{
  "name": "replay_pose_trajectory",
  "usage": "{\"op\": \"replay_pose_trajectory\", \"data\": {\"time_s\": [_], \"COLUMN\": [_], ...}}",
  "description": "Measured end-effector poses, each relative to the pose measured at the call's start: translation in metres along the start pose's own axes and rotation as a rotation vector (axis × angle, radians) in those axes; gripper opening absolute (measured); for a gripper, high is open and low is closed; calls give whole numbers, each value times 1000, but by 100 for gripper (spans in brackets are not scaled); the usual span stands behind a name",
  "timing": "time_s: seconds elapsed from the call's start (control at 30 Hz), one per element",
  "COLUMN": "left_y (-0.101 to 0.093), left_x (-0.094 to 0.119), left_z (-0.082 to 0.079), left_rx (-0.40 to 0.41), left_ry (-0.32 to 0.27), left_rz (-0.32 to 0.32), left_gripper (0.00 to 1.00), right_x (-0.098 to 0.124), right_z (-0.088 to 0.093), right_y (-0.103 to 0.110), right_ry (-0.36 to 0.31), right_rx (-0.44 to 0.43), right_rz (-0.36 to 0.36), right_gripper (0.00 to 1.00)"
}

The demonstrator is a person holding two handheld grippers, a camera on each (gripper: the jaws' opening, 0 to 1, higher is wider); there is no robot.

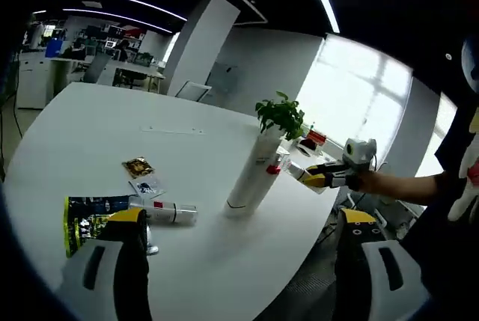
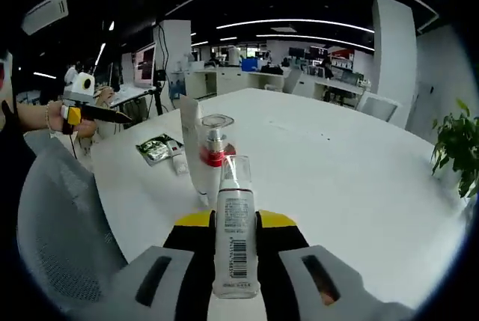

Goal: Arrange the skincare products in the storage area until every visible bottle or jar stands upright without overlapping.

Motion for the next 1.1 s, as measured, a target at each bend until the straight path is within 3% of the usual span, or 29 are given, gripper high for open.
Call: {"op": "replay_pose_trajectory", "data": {"time_s": [0.33, 0.53, 0.73, 0.9, 0.93, 1.1], "left_y": [-21, -45, -59, -69, -69, -74], "left_x": [-8, -16, -14, -8, -8, -8], "left_z": [-3, -12, -25, -38, -40, -43], "left_rx": [31, 64, 81, 94, 89, 40], "left_ry": [-15, -38, -77, -131, -138, -129], "left_rz": [97, 209, 277, 328, 334, 359], "left_gripper": [97, 93, 85, 71, 67, 48], "right_x": [1, -9, -17, -20, -22, -25], "right_z": [-25, -57, -82, -93, -94, -100], "right_y": [47, 94, 122, 140, 141, 156], "right_ry": [-105, -210, -308, -341, -342, -367], "right_rx": [-34, -74, -144, -166, -166, -192], "right_rz": [-110, -269, -406, -499, -490, -562], "right_gripper": [19, 19, 19, 20, 20, 20]}}
Point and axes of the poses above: the point that each gripper's makers call its tool centre point, and the gripper's own axes: x roughly backward along the fingers, y roughly to its left, z roughly out of its underside, the point moved 6 cm from there along x, roughly backward along the fingers, and after that the axes turned 2 degrees about y, right-handed, at the moved point
